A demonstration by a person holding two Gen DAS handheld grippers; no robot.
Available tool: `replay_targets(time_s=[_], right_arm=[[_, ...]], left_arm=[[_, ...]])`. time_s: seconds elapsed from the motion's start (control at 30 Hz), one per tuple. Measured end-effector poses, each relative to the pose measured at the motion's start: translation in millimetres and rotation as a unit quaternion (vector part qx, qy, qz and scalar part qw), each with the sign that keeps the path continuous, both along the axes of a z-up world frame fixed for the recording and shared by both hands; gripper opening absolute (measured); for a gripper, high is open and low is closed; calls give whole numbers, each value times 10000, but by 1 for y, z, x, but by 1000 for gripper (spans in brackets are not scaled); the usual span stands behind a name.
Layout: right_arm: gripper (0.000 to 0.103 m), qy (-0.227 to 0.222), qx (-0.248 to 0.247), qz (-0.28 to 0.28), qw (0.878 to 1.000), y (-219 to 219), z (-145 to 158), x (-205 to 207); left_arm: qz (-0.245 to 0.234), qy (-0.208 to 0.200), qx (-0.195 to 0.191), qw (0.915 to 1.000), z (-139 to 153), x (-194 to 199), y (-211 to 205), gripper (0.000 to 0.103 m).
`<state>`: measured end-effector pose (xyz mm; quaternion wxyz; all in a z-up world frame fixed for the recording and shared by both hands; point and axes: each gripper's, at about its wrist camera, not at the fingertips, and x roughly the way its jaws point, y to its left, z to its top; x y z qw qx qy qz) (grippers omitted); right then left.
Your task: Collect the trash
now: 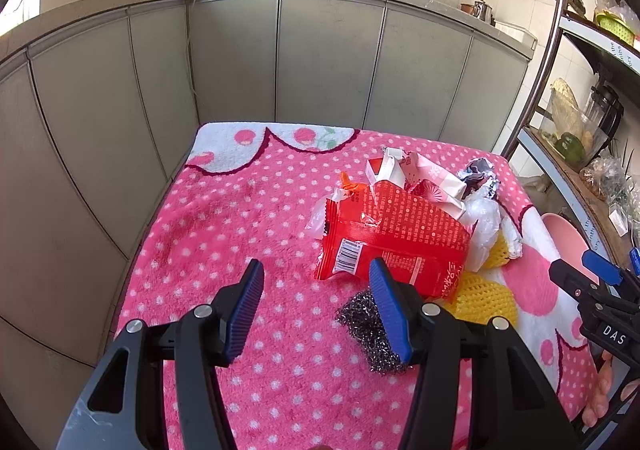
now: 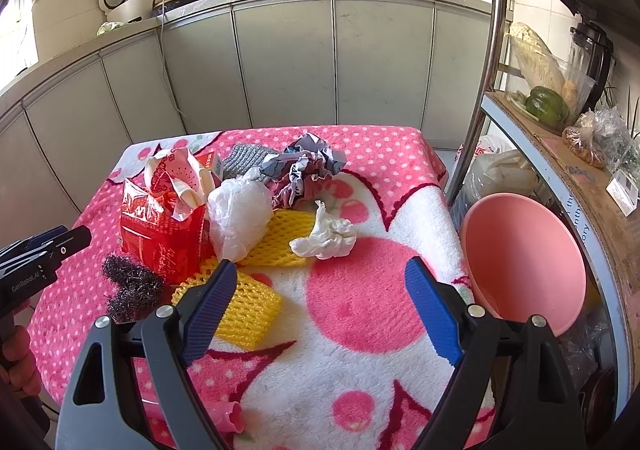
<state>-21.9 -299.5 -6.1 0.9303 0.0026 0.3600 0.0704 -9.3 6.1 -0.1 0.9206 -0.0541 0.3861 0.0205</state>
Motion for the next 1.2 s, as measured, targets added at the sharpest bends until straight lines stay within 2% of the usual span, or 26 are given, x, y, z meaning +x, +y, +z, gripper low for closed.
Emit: replay_targets(time_s=[0.63, 1.2], right_arm=[[86, 71, -87, 71, 9999, 8, -3, -2], [86, 115, -131, 135, 9998, 15, -7, -1]], left_arm=[[-9, -10, -87, 10000, -3, -9, 0, 55], [-74, -59, -187, 9998, -6, -11, 2, 63]])
